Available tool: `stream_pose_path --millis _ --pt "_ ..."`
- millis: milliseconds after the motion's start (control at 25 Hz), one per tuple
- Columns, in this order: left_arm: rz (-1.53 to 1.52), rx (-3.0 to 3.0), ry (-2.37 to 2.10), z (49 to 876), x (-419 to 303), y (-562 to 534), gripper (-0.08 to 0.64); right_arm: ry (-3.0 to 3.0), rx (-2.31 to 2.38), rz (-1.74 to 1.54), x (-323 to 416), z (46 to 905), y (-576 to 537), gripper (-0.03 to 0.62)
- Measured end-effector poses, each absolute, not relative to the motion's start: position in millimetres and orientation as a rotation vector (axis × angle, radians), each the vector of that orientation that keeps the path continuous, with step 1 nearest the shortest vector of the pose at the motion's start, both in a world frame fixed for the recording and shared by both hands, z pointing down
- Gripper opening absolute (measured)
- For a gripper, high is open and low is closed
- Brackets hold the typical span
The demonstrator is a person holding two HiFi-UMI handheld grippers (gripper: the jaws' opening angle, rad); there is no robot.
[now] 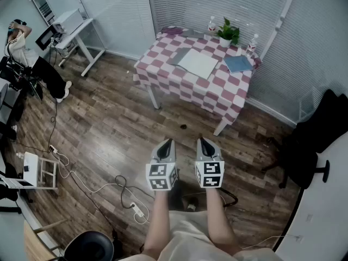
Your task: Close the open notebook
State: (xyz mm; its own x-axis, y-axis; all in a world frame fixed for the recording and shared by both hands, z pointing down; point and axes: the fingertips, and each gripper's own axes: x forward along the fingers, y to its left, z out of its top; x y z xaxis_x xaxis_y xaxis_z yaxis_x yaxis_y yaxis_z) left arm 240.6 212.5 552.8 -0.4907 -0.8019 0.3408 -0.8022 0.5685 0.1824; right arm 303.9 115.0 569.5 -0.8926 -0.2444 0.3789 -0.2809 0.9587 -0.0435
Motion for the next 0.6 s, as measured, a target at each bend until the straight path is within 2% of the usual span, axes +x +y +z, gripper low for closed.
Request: stream_pose_path --millis 240,600 --pt "0.046 1.357 -2.42 546 320 230 0.009 -2.768 0.359 0.116 367 552 142 0.0" --pt "0.062 1.371 -2.461 532 345 249 0.009 -2.818 0.283 0.154 389 542 165 0.002"
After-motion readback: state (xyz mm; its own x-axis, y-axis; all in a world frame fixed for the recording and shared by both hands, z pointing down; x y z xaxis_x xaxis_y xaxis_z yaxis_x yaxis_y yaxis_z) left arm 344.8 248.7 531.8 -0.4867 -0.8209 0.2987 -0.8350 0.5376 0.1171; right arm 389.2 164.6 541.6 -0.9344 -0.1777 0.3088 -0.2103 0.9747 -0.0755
